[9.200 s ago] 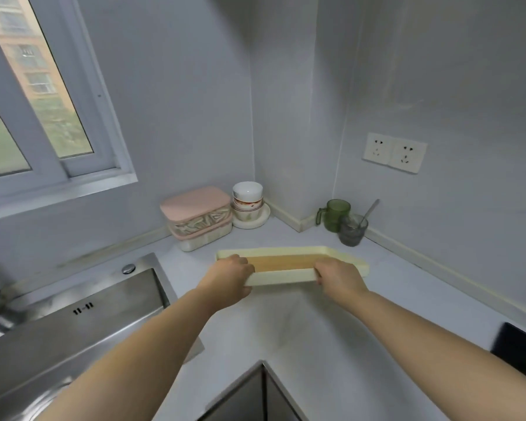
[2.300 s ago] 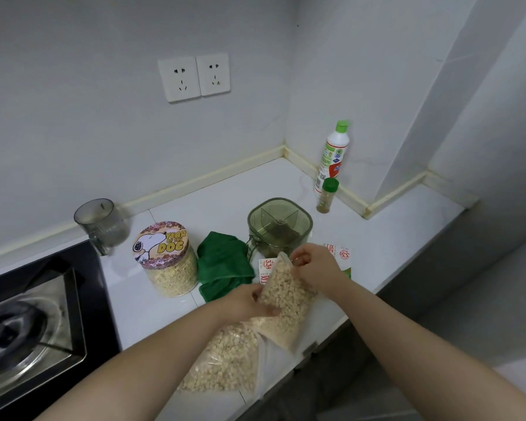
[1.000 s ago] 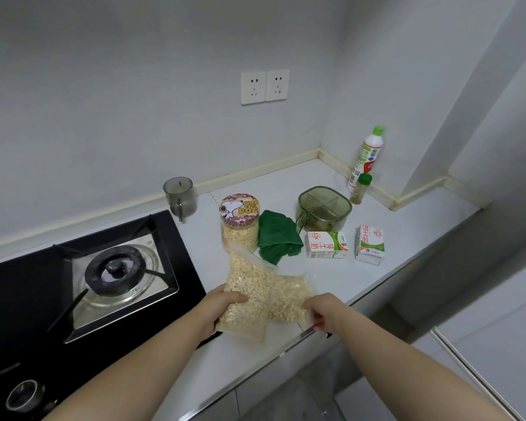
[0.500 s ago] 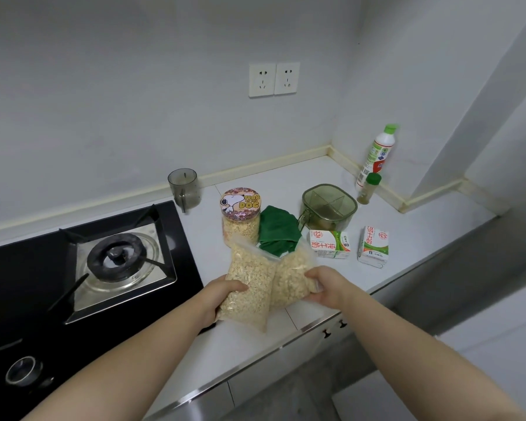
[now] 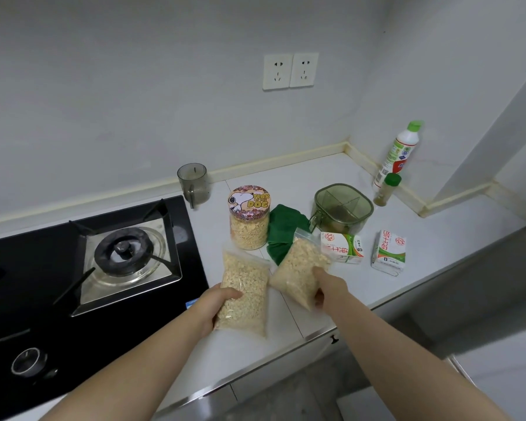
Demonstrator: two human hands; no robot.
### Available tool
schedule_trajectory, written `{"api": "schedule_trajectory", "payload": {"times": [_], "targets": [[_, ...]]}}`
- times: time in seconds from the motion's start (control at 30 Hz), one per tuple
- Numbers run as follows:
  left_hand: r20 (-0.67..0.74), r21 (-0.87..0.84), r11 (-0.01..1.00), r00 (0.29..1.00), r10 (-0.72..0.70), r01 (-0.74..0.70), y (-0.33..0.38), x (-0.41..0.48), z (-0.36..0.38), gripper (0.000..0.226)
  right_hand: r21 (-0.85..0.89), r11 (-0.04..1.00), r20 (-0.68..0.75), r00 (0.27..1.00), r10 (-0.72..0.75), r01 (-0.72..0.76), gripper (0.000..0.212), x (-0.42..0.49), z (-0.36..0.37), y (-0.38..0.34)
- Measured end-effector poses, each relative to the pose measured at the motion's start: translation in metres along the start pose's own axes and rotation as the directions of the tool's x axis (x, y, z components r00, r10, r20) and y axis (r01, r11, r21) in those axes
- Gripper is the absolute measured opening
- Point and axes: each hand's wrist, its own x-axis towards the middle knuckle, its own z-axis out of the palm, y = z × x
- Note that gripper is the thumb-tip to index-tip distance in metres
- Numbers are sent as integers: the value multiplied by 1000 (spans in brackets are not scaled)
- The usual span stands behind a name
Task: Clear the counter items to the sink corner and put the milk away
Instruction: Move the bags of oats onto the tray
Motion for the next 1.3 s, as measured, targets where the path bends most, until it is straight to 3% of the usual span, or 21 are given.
{"api": "schedule_trajectory", "payload": {"times": [0.1,0.23,0.53,0.83,1.03,1.3], "targets": [[-2,-20,1000,1000,-9,9,3,1,-1,28,-142,990,31,1000,5,0,72,-5,12,-6],[2,-36,999,1000,-27,27,6,-1,5,13,-259,966,33,999,7,2,74,-5,19,-10],[2,-17,1000,1000,-16,16,7,2,10,17,-201,980,117,993,20,4,91,7,10,3],[48,13,1000,999,22,-22,14,0,19,19,-97,995,270,962,45,-20,61,-6,-27,2],[74,16,999,997,35,-37,16,-1,29,22,-70,998,405,914,31,-3,26,-23,-43,-1],[123,-18,996,988,91,-90,21,-14,46,27,-29,998,538,842,-33,58,29,-31,-63,-23]]}}
